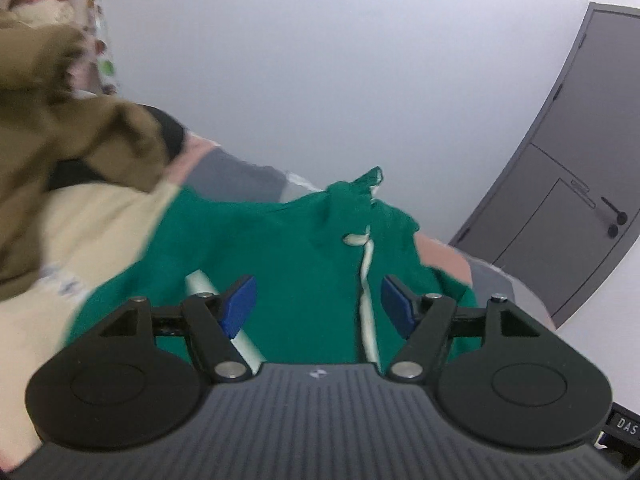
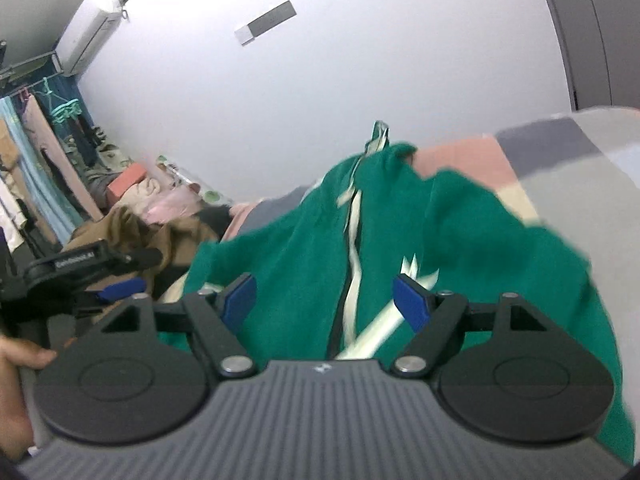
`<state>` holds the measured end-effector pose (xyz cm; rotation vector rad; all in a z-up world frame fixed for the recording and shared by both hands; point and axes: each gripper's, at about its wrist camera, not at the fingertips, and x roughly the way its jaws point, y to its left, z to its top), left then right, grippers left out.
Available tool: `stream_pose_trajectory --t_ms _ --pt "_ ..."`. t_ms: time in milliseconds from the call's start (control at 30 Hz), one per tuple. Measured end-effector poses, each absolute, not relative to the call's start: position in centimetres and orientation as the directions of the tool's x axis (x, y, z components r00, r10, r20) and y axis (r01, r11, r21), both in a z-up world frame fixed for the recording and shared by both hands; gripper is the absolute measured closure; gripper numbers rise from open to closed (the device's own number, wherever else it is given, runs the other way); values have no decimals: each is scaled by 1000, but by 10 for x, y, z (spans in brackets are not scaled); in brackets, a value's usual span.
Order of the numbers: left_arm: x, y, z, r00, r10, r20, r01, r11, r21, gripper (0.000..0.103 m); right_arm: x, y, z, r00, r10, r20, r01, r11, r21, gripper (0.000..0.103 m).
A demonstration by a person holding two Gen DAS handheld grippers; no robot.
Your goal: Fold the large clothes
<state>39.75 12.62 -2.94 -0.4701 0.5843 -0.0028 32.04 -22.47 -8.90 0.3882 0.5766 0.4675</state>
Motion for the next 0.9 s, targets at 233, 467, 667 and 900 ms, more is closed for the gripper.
stream_pose_trajectory --t_ms 233,467,667,900 --pt "554 116 -81 846 -215 -488 -54 876 -480 30 465 -223 -117 749 515 -417 -255 805 536 26" --pt "680 130 -149 840 -252 -480 -32 861 -508 30 599 -204 -176 754 529 -390 -197 748 634 26" --pt "743 141 -183 830 -298 -471 -6 841 -542 30 677 -173 -214 736 512 -444 -145 759 635 23" --pt "770 128 -183 787 -346 -511 16 839 -543 42 714 -147 -208 761 473 -443 -164 801 575 44"
